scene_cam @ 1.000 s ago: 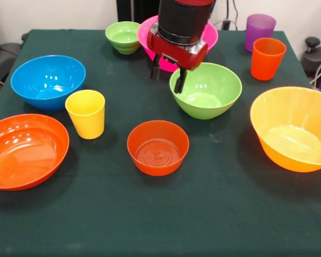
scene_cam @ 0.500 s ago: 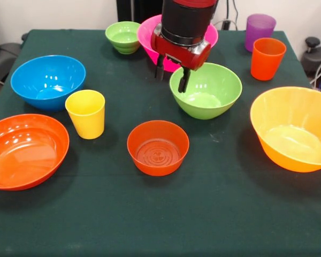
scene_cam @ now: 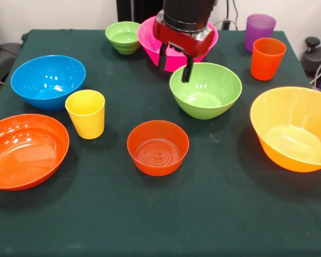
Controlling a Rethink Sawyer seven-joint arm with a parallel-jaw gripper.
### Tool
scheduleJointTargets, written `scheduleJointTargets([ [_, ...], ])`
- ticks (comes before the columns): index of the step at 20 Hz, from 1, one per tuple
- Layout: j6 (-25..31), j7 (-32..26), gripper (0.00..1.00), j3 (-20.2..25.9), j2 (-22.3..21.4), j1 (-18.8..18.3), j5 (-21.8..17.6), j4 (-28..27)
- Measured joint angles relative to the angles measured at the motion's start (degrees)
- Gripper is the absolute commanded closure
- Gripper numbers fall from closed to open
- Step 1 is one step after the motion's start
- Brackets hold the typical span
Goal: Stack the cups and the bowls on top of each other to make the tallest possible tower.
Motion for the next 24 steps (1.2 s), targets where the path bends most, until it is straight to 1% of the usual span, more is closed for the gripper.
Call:
scheduleJointTargets([
  [14,0.0,0.0,0.0,0.0,-0.57,-0.1,0.0,0.72],
  [24,0.0,0.0,0.0,0.0,-0.55,-1.31,0.01,0.71],
])
